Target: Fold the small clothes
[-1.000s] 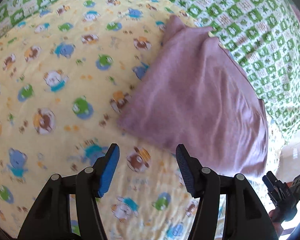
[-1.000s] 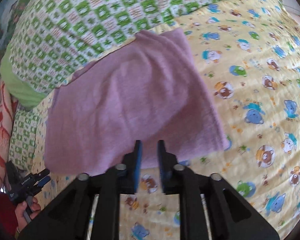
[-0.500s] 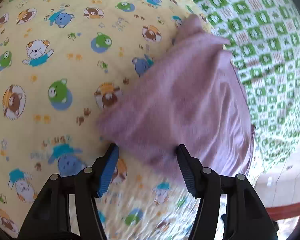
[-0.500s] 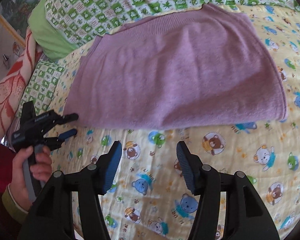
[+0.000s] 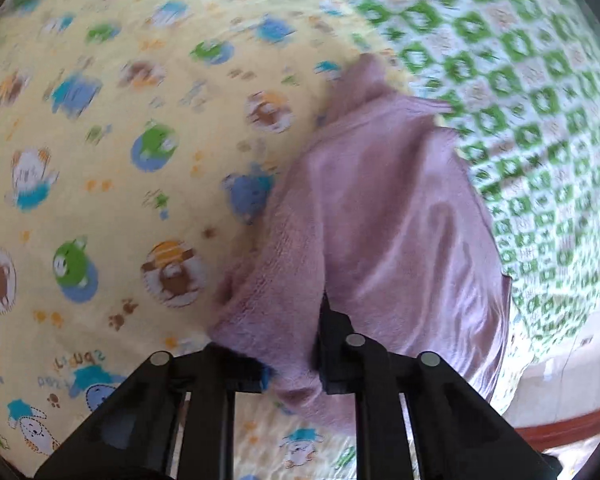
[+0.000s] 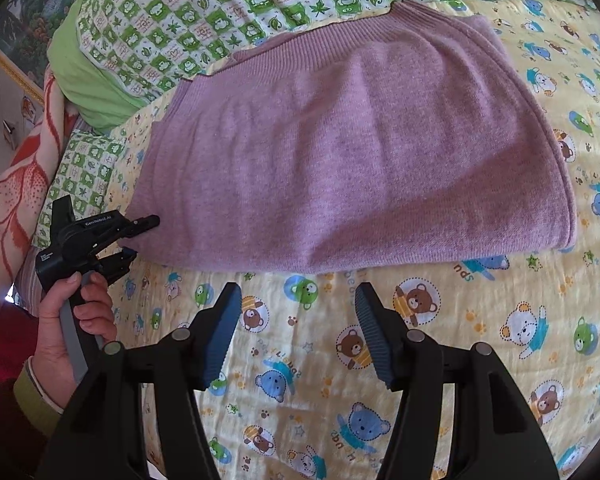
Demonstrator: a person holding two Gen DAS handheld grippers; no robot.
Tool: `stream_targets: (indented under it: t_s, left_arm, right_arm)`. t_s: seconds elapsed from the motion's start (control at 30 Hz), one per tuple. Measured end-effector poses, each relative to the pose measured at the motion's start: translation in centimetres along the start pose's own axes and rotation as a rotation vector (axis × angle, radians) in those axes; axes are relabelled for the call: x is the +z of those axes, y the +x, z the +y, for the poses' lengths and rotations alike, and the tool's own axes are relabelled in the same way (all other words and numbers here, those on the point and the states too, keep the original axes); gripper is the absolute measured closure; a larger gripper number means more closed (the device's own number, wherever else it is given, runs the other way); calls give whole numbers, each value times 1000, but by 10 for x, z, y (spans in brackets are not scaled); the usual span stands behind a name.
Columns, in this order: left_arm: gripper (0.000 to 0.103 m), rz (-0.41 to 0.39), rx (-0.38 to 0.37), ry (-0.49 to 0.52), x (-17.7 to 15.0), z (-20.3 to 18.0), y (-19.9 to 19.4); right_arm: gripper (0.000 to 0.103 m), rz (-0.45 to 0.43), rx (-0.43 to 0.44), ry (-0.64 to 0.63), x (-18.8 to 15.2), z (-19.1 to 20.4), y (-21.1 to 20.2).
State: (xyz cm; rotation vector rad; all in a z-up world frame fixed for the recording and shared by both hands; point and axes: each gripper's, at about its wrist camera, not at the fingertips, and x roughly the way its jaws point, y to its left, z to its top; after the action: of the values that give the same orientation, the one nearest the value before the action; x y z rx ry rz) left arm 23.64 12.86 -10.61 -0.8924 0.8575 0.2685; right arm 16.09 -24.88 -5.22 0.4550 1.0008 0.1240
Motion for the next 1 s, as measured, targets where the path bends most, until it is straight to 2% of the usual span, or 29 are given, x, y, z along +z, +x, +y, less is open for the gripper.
stream_targets:
  t_s: [0.13,0.23,0.33,0.43,0.57,0.7,0.83,1.0]
  left_arm:
    - [91,-44,-41,203,-6,-55,-17]
    - [92,-56,-130,382,-20,-108,-27]
    - [93,-17,-213,536,-45,-156,-21]
    - [93,51,-224,631,-71,-179,6]
    - [93,128,-178,676,-91,-184,43]
    - [93,149,-183,638,-90,-176,52]
    - [93,154,-189,630,-88,-173,53]
    - [93,157,-198,624,-89,-180,50]
  right_arm:
    - [43,-8,12,7,10,-4,-3]
    - [43,-35,14,22,24,-12,-10]
    - [43,-77,18,64,42,-27,-21]
    - [43,-118,11,112,63,-47,-30]
    - [43,-134,26,148,95,-67,-32]
    - [43,-101,115,146,123,-67,-14]
    - [43,-46,224,100,154,-44,23]
    - [43,45,311,38,193,-4,86]
